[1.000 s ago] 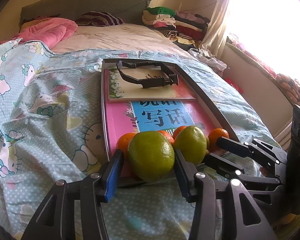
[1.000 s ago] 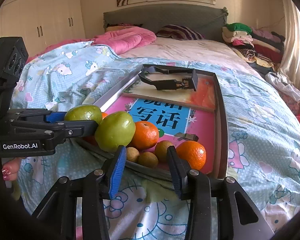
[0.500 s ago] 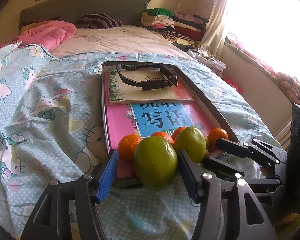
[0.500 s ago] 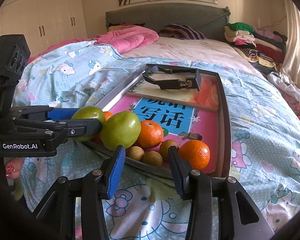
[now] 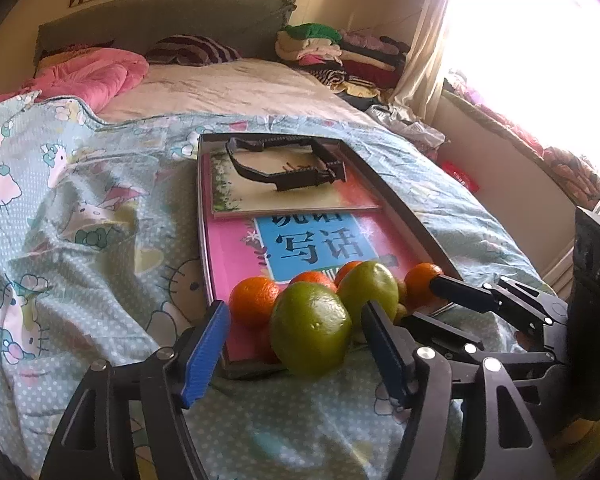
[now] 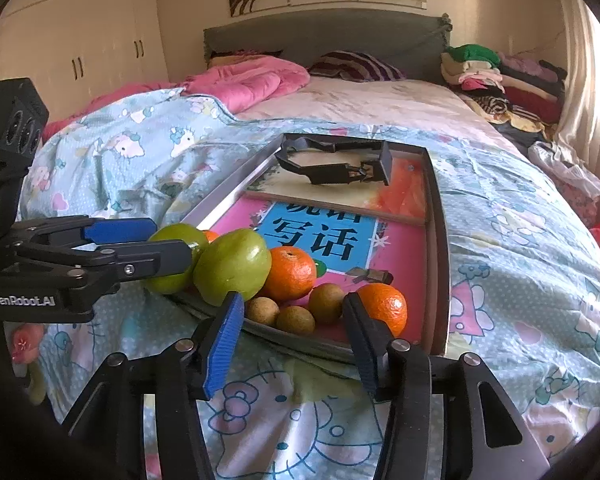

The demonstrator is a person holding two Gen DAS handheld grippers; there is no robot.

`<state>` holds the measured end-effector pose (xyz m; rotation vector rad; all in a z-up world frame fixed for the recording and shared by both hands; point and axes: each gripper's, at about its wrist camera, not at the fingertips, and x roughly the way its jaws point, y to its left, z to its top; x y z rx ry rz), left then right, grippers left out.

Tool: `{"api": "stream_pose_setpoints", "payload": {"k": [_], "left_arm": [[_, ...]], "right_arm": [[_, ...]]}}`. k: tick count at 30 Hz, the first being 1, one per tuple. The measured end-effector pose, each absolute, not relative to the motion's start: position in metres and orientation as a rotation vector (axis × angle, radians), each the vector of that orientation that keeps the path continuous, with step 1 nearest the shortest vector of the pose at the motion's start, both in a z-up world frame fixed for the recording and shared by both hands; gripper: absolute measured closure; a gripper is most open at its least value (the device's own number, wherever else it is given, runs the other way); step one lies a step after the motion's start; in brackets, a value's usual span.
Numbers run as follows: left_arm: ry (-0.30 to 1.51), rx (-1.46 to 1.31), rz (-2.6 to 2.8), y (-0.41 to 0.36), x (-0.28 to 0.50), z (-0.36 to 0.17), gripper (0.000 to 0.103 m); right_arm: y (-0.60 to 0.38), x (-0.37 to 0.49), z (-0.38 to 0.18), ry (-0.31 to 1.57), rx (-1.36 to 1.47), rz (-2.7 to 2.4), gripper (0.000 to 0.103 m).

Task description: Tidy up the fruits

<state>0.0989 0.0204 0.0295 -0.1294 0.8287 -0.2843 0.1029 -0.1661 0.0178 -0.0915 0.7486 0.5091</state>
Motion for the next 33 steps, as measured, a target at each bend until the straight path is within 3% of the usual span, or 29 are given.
{"api": "stream_pose_setpoints", "payload": {"k": [3, 7, 14, 17, 33], "left_arm": [[0.818, -0.135, -0.290, 0.020, 0.097, 0.033, 0.033], [0.800, -0.139, -0.283, 0.023, 0.093, 0.039, 0.031], [0.750, -0.142, -0.240, 0.026, 0.077, 0.056, 0.022], [0.722, -0.132, -0.199, 0.024, 0.060, 0.063, 0.015], [0.807, -0.153, -0.060, 0.006, 0.015, 0.017, 0.014]], "right_arm": [[-0.169, 0.102, 0.019, 0.743, -0.082, 0.500, 0.049], [-0.174, 0.101, 0.022, 0.729, -0.068, 0.477, 0.040], [-0.185, 0.089, 0.034, 0.680, -0.046, 0.442, 0.032], [-0.192, 0.075, 0.039, 0.643, -0.030, 0.435, 0.024], [-0.224, 0.024, 0.015, 0.666, 0.029, 0.389, 0.023]]}}
